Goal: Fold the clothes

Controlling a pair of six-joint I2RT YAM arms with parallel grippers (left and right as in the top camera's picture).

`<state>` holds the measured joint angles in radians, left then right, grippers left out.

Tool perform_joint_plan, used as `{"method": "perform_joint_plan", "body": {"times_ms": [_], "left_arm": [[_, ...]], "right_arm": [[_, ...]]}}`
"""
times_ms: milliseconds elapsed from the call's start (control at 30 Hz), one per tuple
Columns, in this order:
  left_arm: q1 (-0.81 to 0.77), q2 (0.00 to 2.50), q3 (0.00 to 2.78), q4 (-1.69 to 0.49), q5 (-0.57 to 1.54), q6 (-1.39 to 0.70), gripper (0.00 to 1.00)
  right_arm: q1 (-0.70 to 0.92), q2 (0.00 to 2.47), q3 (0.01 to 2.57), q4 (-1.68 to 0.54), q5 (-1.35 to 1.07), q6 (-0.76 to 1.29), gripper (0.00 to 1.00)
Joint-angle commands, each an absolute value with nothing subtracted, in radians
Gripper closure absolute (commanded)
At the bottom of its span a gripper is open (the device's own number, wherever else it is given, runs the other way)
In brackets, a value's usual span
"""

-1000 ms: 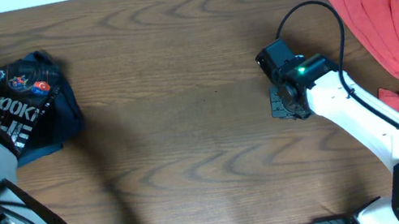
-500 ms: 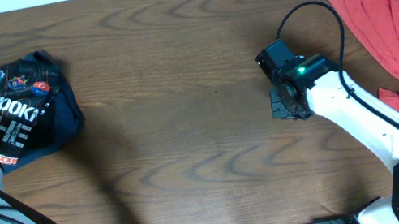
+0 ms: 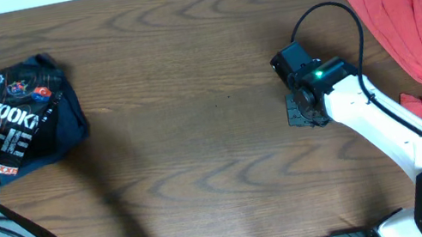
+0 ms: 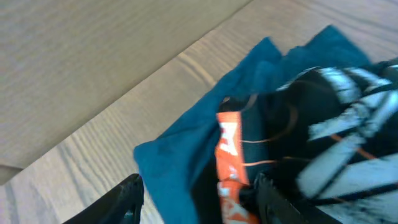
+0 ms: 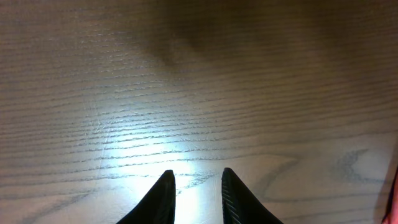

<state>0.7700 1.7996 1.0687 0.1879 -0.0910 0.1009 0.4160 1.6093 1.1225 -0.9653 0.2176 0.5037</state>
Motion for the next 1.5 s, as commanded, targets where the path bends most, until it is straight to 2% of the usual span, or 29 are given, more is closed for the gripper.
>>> {"method": "perform_joint_plan", "body": {"times_ms": [0, 100, 200, 300, 367, 467, 667, 833, 1067, 1200, 1333, 1467], "left_arm": [[0.791, 1.822, 1.072, 0.21, -0.069, 0.089, 0.37], [0.797, 1.816, 1.072, 0.253, 0.004, 0.092, 0.34], [0.796, 1.795, 1.078, 0.26, 0.043, 0.092, 0.29], [0.791, 1.763, 1.087, 0.261, 0.046, 0.092, 0.28], [0.783, 1.73, 1.097, 0.255, 0.059, 0.091, 0.27], [0.762, 1.67, 1.112, 0.229, 0.121, 0.091, 0.24], [0.62, 1.57, 1.115, 0.115, 0.141, 0.083, 0.17], [0.403, 1.554, 1.115, -0.049, 0.173, 0.072, 0.02], [0.051, 1.56, 1.115, -0.216, 0.173, 0.073, 0.02], [-0.107, 1.56, 1.115, -0.325, 0.171, 0.078, 0.02], [-0.172, 1.539, 1.116, -0.511, 0.173, 0.076, 0.02], [-0.173, 1.46, 1.125, -0.731, 0.173, 0.037, 0.02]], "right_arm": [[0.408, 1.603, 1.124, -0.966, 0.228, 0.489, 0.75], [0.408, 1.603, 1.124, -0.967, 0.228, 0.489, 0.74], [0.408, 1.603, 1.124, -0.97, 0.214, 0.489, 0.62], [0.406, 1.603, 1.124, -0.961, 0.174, 0.489, 0.6], [0.407, 1.603, 1.124, -0.949, 0.159, 0.489, 0.55], [0.406, 1.603, 1.124, -0.915, 0.125, 0.49, 0.44], [0.401, 1.603, 1.124, -0.788, 0.036, 0.493, 0.01], [0.38, 1.603, 1.124, -0.694, -0.02, 0.495, 0.01], [0.311, 1.603, 1.124, -0.599, -0.02, 0.52, 0.01], [0.261, 1.603, 1.124, -0.556, -0.064, 0.379, 0.01], [0.222, 1.594, 1.124, -0.612, -0.064, 0.292, 0.01], [0.189, 1.522, 1.125, -0.671, -0.064, 0.276, 0.01]]}}
